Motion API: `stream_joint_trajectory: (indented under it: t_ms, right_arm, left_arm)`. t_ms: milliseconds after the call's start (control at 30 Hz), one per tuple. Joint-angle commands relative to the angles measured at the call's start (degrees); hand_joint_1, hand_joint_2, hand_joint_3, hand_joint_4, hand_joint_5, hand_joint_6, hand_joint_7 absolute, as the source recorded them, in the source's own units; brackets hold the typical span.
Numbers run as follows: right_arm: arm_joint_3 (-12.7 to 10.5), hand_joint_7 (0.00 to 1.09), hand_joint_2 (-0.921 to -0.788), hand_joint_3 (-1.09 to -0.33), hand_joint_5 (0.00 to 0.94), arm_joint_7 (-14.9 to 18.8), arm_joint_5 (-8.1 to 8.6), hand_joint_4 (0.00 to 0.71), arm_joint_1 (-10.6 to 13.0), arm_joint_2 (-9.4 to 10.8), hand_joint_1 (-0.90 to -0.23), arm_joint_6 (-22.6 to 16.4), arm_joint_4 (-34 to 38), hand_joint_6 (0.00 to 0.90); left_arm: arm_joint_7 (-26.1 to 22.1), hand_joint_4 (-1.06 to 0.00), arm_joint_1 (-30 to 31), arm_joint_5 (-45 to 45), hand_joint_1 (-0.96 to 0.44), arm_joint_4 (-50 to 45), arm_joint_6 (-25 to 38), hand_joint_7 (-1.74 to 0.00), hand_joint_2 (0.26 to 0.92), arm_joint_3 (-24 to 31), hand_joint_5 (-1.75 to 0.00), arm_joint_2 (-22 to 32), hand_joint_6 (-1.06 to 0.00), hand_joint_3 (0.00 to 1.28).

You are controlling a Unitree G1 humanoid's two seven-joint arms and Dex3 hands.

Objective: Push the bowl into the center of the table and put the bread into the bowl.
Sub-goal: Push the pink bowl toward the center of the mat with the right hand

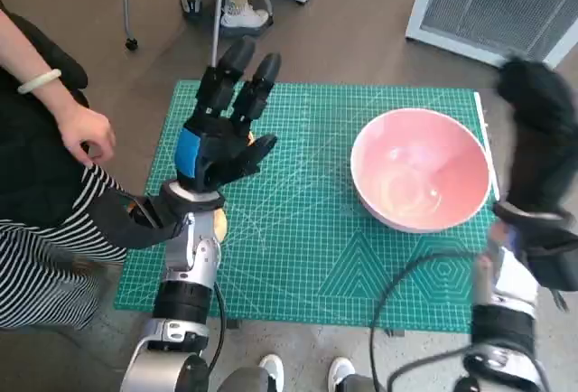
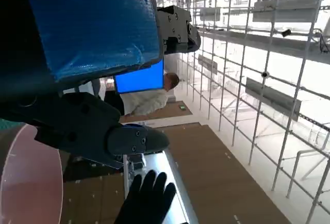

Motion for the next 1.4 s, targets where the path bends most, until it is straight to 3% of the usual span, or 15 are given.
stream_joint_trajectory:
  t_ms: [33, 167, 400, 467, 700, 900, 1400]
  right_arm:
    - [-0.95, 0.42, -0.921, -0.910, 0.001, -5.22, -2.61, 0.115, -1.39, -3.04, -0.630, 0.14, 9.97, 0.004]
    - [-1.91, 0.39, -0.921, -0.929, 0.000, -5.17, -0.68, 0.089, -3.16, -4.15, -0.624, 1.79, 16.70, 0.000]
    - [-4.24, 0.35, -0.921, -0.942, 0.000, -0.26, 4.06, 0.053, -5.66, -4.33, -0.590, 6.81, 24.90, -0.001]
    - [-4.55, 0.32, -0.921, -0.951, 0.000, 0.36, 4.69, 0.039, -6.01, -4.25, -0.564, 8.22, 26.44, -0.001]
    - [-5.11, 0.29, -0.921, -0.939, 0.007, 0.36, 5.50, 0.039, -6.61, -3.46, -0.562, 13.19, 30.06, 0.017]
    - [-4.06, 0.28, -0.921, -0.928, 0.016, -0.93, 4.31, 0.066, -7.01, -1.23, -0.559, 16.51, 31.46, 0.043]
    - [-3.86, 0.25, -0.921, -0.923, 0.008, 3.21, 4.97, 0.070, -8.72, 3.96, -0.562, 20.35, 32.58, 0.067]
  left_arm:
    - [-0.79, -0.10, -1.30, 0.18, -0.46, 0.39, -0.33, -0.13, 0.921, -0.19, 0.00, 0.59, 0.00, 0.39]
    - [-1.07, -0.09, -1.55, 0.32, -0.47, 0.73, -0.35, -0.13, 0.921, -0.11, 0.00, 1.02, -0.01, 0.39]
    - [-0.98, -0.09, -1.81, 0.34, -0.47, 1.14, -0.42, -0.15, 0.921, 0.01, 0.00, 1.40, -0.01, 0.39]
    - [-1.03, -0.09, -1.82, 0.25, -0.48, 1.17, -0.40, -0.15, 0.921, 0.01, 0.00, 1.45, -0.01, 0.39]
    - [-1.09, -0.10, -1.74, 0.06, -0.48, 1.06, -0.46, -0.17, 0.921, 0.08, 0.00, 1.45, 0.00, 0.38]
    - [-0.80, -0.09, -1.22, 0.01, -0.48, 0.26, -0.39, -0.18, 0.921, 0.14, 0.00, 1.46, 0.00, 0.38]
    - [-0.80, -0.10, -0.67, -0.34, -0.49, 0.42, -0.09, -0.17, 0.921, 1.01, 0.00, 2.06, 0.00, 0.37]
